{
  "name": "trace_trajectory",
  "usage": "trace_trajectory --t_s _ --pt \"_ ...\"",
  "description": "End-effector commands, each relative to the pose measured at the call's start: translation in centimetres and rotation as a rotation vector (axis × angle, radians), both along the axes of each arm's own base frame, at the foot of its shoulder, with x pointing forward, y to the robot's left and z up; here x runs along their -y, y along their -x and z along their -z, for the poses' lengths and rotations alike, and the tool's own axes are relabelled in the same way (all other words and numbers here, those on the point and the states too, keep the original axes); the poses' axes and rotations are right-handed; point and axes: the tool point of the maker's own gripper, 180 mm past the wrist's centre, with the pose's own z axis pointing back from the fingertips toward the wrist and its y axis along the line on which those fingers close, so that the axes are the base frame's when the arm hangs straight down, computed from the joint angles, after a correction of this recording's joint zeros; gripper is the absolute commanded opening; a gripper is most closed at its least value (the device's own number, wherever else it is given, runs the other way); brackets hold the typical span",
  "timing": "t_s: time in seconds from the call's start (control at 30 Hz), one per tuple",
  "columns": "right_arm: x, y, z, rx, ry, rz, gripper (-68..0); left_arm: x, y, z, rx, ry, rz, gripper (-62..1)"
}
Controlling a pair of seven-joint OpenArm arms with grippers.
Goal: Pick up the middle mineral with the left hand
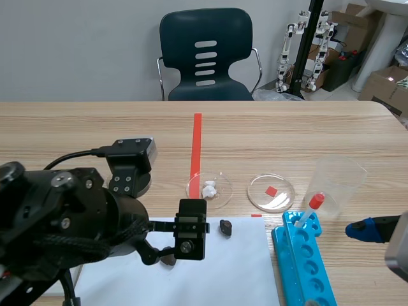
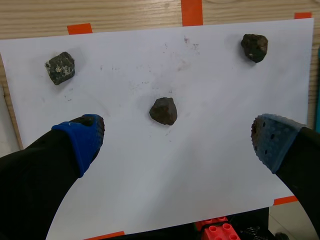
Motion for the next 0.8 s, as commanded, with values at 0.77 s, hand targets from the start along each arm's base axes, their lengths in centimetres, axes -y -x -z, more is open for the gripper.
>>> trace_trajectory --t_s 0.77 --pt "-0.3 -0.4 -0.8 0.027 -0.008 -0.013 -12.8 0.8 -1.8 4.7 -0.168 -0.102 -0.014 0.6"
